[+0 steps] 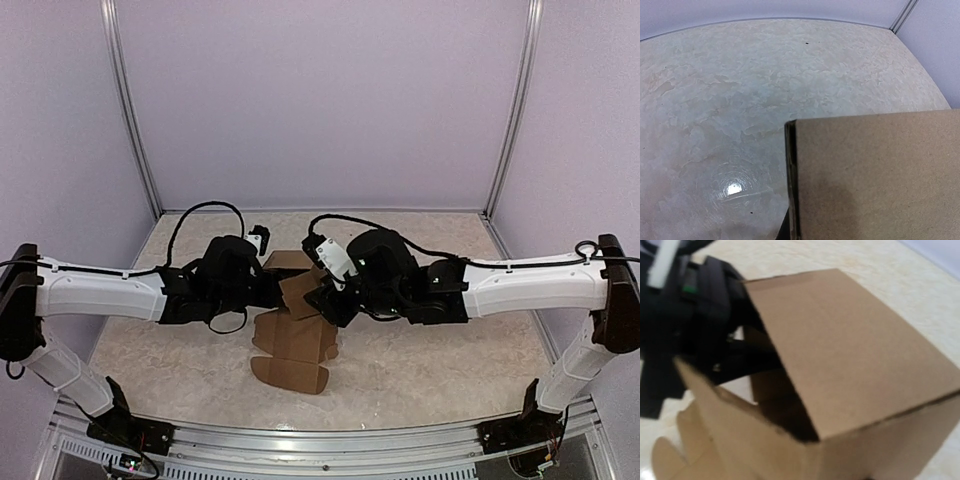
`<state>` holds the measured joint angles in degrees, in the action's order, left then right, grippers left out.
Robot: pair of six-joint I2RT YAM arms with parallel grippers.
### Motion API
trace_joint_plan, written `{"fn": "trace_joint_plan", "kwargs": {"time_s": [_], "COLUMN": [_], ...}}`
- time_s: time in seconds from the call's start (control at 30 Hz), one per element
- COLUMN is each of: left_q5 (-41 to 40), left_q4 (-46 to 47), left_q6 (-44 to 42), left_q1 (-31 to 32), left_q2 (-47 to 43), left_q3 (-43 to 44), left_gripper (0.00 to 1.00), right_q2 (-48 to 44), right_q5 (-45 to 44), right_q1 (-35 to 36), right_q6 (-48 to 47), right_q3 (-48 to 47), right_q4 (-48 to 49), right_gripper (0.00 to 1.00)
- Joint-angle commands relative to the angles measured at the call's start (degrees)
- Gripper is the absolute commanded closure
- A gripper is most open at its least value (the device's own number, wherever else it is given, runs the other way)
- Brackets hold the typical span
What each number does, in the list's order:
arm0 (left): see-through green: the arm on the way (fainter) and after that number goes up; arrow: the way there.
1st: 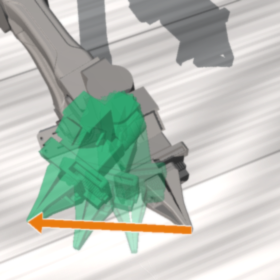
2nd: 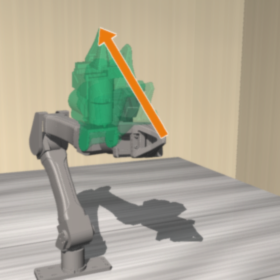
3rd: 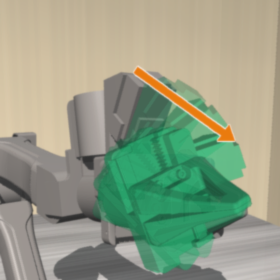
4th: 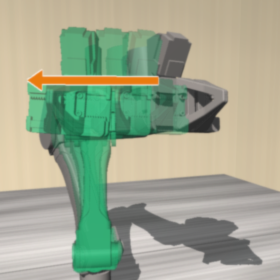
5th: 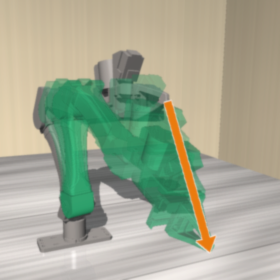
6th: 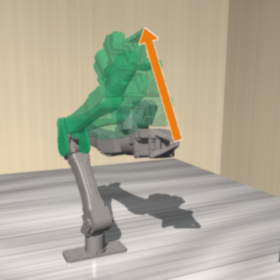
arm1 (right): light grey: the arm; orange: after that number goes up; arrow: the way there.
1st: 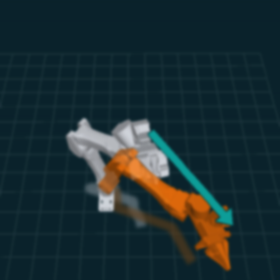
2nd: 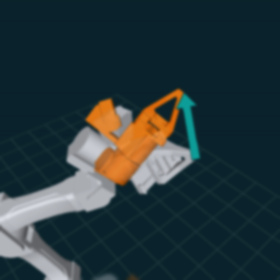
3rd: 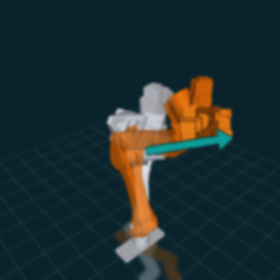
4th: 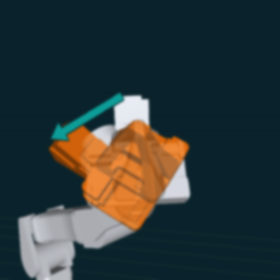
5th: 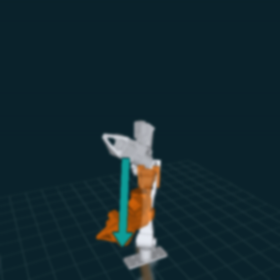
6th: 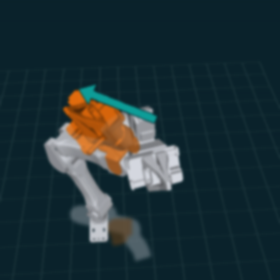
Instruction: Fold the paper box
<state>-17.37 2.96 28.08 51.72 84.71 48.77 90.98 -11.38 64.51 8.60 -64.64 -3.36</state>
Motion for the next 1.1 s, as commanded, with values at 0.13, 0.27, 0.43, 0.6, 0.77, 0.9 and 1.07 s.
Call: {"fn": "trace_joint_plan", "kwargs": {"time_s": [0.13, 0.27, 0.43, 0.6, 0.77, 0.9, 1.07], "left_q5": [-2.21, -2.58, -4.22, -4.87, -4.88, -4.76, -4.84], "left_q4": [-2.79, -4.47, -6.17, -6.90, -6.96, -7.18, -7.57], "left_q6": [1.85, 2.15, 2.51, 3.80, 5.29, 6.31, 6.90], "left_q1": [2.23, 3.07, 4.78, 5.88, 6.68, 7.14, 7.20], "left_q2": [-2.05, -2.25, -2.61, -2.94, -2.96, -2.95, -2.81], "left_q3": [2.72, 3.23, 4.28, 4.66, 5.01, 5.41, 5.61], "left_gripper": [1.00, 1.00, 1.00, 1.00, 1.00, 1.00, 1.00], "right_q2": [4.04, 4.47, 5.36, 6.04, 8.59, 11.18, 13.73], "right_q5": [-17.94, -20.82, -25.25, -28.67, -33.77, -37.30, -40.46], "right_q1": [3.43, 3.67, 3.87, 4.41, 6.24, 7.99, 9.95], "right_q6": [1.53, 3.90, 5.85, 5.67, 2.30, -0.94, -4.35], "right_q3": [-2.85, -1.76, -1.13, 0.03, -0.52, -1.91, -4.16], "right_q4": [3.18, 7.10, 9.13, 12.32, 15.84, 17.95, 18.90], "right_gripper": [0.46, 0.42, 0.42, 0.42, 0.45, 0.54, 0.68]}}
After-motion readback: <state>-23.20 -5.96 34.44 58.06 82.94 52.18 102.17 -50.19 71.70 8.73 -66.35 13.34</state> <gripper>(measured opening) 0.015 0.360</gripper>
